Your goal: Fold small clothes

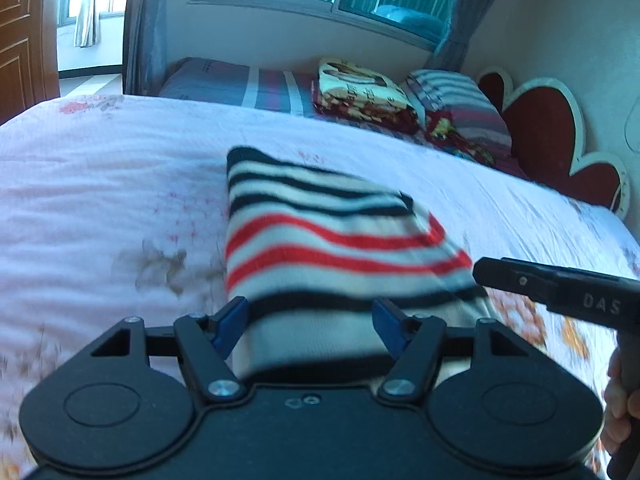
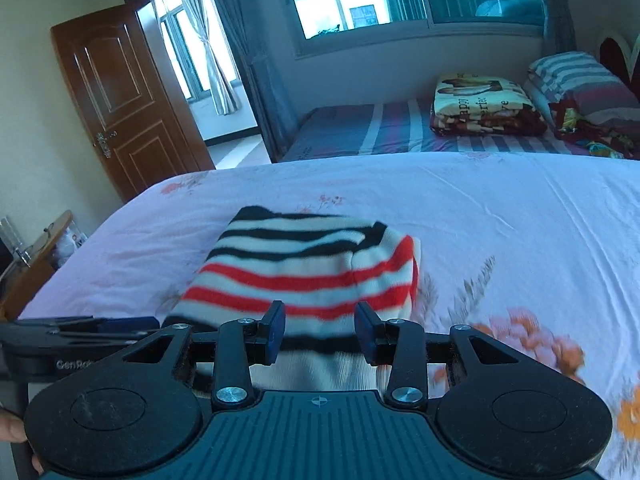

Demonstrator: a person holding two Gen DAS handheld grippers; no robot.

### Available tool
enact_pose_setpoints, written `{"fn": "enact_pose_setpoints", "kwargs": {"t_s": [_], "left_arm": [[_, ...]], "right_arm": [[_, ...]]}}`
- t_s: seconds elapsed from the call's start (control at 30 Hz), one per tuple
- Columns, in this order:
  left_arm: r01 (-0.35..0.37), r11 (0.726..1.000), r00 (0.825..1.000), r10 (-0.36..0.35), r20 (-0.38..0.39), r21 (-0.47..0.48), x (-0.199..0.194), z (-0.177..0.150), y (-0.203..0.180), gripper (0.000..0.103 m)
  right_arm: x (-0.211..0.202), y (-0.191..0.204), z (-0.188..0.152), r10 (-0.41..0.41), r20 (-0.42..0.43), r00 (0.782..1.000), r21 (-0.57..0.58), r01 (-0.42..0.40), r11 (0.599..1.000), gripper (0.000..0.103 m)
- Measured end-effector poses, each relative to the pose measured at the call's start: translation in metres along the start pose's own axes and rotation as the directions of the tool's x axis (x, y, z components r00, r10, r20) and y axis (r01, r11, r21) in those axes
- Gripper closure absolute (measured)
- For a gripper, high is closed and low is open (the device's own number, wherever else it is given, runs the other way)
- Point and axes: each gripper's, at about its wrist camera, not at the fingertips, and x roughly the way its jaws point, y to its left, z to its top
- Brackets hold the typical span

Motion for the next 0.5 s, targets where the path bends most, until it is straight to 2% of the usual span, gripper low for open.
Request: {"fn": "enact_pose_setpoints", "kwargs": {"t_s": [0.1,0.17,0.27,0.33,0.43,0.5], "left_arm": [[-0.028,0.998,1.000,0.027,0.008,0.058,-0.002,-0.012,-0.007,0.036],[-0.043,0.995,0.999,0.041,0.016,0.088,-0.001,-0.016,-0.010,0.035],[-0.057,0.991,0.998,0.054,0.025,0.122,-0.001,-0.021,-0.015,0.034],[-0.060,0.988,0.998,0.057,0.029,0.141,-0.001,-0.023,-0.016,0.034],[-0.060,0.988,0.998,0.056,0.029,0.145,-0.002,-0.025,-0.015,0.033],[-0.057,0.989,0.998,0.055,0.021,0.134,-0.005,-0.025,-0.013,0.033]], "right_arm": [[-0.006,0.005,-0.020,-0.026,-0.027,0.999,-0.005,0.026,1.000,0.064],[-0.003,0.003,-0.033,-0.075,-0.048,0.996,0.000,0.075,0.997,0.064],[0.006,-0.010,-0.045,-0.116,-0.084,0.990,0.051,0.121,0.991,0.064],[0.008,-0.015,-0.054,-0.114,-0.095,0.989,0.105,0.124,0.987,0.064],[0.008,-0.010,-0.063,-0.140,-0.101,0.985,0.104,0.151,0.983,0.064],[0.004,-0.011,-0.063,-0.146,-0.114,0.983,0.144,0.162,0.976,0.064]]}}
